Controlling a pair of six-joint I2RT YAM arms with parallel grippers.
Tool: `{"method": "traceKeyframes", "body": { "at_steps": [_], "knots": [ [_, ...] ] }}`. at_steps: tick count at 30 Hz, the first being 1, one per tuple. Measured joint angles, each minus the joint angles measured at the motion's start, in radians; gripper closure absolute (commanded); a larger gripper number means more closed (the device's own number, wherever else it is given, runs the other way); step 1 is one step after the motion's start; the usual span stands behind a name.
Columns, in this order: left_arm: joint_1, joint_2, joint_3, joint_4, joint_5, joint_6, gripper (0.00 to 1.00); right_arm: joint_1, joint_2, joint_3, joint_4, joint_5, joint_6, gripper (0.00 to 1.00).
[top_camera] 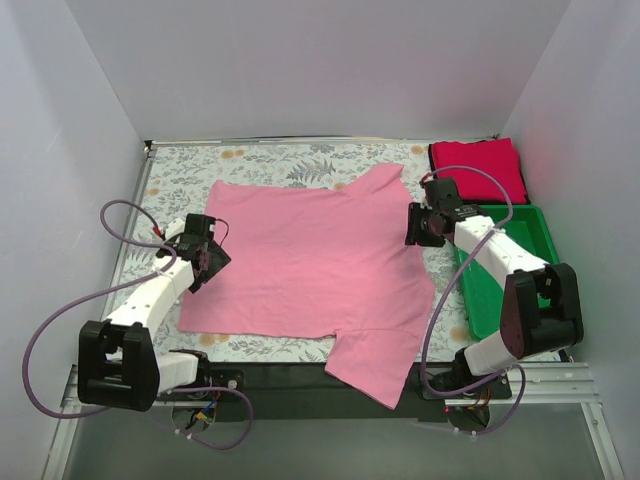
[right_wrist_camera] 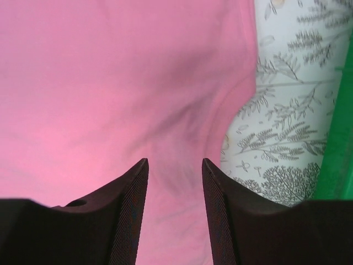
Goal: Fold and stack the t-shirts
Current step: Flatten the tshirt out
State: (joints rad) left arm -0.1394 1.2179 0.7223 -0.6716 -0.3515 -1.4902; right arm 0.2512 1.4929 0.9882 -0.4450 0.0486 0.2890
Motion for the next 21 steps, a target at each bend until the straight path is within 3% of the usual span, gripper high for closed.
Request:
{"method": "traceKeyframes", "body": {
  "at_steps": [5, 13, 21],
  "knots": [
    [0.000, 0.095, 0.101, 0.043, 0.002, 0.031, 0.32, 0.037, 0.027, 0.090, 0.005, -0.034, -0.019, 0.53],
    [0.000, 0.134, 0.111, 0.139, 0.034, 0.103, 0.29, 0.072, 0.129, 0.124, -0.003, -0.071, -0.060, 0.50],
    [0.000, 0.333, 0.161, 0.205, 0.053, 0.137, 0.29, 0.088, 0.253, 0.222, 0.012, -0.062, -0.077, 0.52]
  ]
}}
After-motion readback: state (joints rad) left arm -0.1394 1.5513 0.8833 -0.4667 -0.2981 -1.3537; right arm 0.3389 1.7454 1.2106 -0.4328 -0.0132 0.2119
